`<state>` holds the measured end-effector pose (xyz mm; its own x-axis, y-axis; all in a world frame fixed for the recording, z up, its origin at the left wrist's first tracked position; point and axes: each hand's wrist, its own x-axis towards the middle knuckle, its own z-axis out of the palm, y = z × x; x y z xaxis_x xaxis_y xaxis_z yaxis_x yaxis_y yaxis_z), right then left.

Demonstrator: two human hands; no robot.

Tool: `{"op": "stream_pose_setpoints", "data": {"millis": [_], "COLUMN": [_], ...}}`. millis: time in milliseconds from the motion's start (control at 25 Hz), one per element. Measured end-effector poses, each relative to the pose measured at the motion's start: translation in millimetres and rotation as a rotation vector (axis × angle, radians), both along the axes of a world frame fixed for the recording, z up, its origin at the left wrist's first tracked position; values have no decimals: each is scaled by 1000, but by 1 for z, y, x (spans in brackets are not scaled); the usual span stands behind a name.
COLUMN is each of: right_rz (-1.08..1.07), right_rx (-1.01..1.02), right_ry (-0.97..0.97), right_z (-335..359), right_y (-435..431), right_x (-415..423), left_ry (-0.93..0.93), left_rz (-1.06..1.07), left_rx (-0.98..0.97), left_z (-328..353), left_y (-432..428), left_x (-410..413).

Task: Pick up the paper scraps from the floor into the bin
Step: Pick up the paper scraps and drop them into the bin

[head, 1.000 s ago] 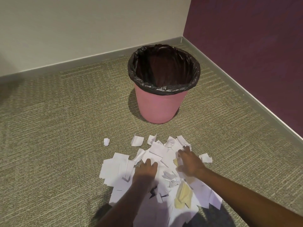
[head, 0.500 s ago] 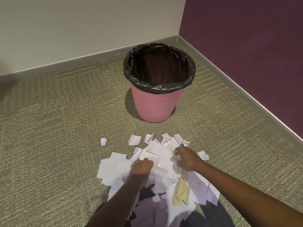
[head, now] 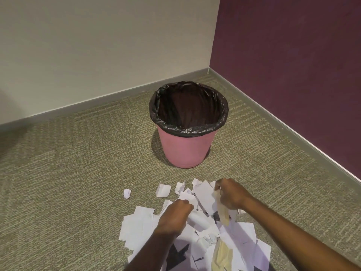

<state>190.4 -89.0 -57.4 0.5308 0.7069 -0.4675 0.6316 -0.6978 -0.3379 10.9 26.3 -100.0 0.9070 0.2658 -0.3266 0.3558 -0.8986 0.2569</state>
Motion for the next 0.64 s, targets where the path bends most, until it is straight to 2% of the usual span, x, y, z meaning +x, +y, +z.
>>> {"op": "stream_pose_setpoints", "data": {"millis": [240, 400, 640], "right_rz": [66, 69, -91], "right_rx": [72, 257, 550], "right_ry": [107, 186, 401], "right_z": [52, 113, 195], "right_y": [10, 10, 18], "right_x": [21, 33, 53], "left_ry": [-298, -461, -677], "left_rz": [154, 216, 360], "left_rx": [-115, -120, -80], "left_z": [55, 106, 213], "left_y": [25, 49, 90], "left_x": [11, 13, 26]}}
